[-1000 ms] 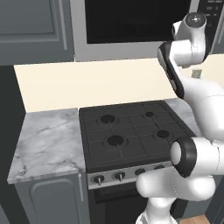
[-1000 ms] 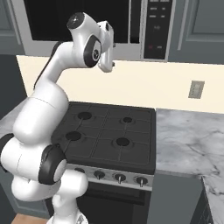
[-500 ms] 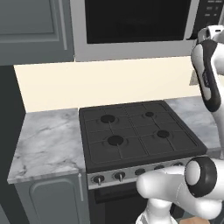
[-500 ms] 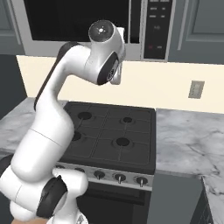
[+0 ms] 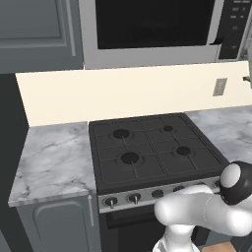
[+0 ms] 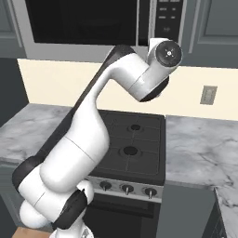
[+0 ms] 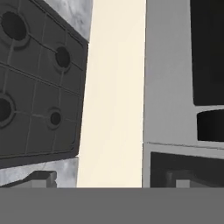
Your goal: Pick the potato from the sink and place it in the bowl. Then pick the bowl and place it in the microwave. Then close the microwave door and press the start button.
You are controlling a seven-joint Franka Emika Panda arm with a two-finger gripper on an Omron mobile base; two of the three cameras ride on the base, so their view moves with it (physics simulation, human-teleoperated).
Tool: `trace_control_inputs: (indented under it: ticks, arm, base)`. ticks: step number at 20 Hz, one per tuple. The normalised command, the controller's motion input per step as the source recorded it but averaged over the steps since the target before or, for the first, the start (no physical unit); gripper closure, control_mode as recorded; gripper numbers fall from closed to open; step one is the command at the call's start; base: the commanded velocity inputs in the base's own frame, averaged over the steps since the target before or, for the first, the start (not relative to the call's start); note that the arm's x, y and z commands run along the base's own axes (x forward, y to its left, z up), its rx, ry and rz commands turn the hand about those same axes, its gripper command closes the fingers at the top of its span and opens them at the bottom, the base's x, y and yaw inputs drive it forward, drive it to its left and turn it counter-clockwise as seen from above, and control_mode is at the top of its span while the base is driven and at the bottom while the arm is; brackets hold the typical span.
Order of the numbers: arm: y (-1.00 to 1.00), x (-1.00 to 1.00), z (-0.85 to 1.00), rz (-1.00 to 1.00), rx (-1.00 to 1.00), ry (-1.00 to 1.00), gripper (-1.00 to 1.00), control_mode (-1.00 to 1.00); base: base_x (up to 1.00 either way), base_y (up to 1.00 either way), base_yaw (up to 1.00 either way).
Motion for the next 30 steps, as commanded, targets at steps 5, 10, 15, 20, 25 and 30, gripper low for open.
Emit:
trace_control_inputs:
  ticks: [5,10,15,20,25,30]
  arm:
    - [-0.28,0.06,0.0,0.0,-0.05,-0.35,-1.0,-1.0]
    - [-0.05,0.24,0.0,0.0,-0.06,-0.33,-1.0,-1.0]
    - [0.0,0.39,0.09,0.0,-0.04,-0.23,1.0,-1.0]
    - [-0.02,0.34,0.17,0.0,-0.01,-0.15,1.0,-1.0]
    - [-0.12,0.27,0.14,0.0,0.0,-0.08,1.0,-1.0]
    - [-0.06,0.3,0.0,0.0,0.0,0.0,1.0,-1.0]
  base:
    - [0.0,0.0,0.0]
    - [0.0,0.0,0.0]
    - [0.0,0.0,0.0]
    - [0.0,0.0,0.0]
    - [0.0,0.0,0.0]
    - [0.0,0.0,0.0]
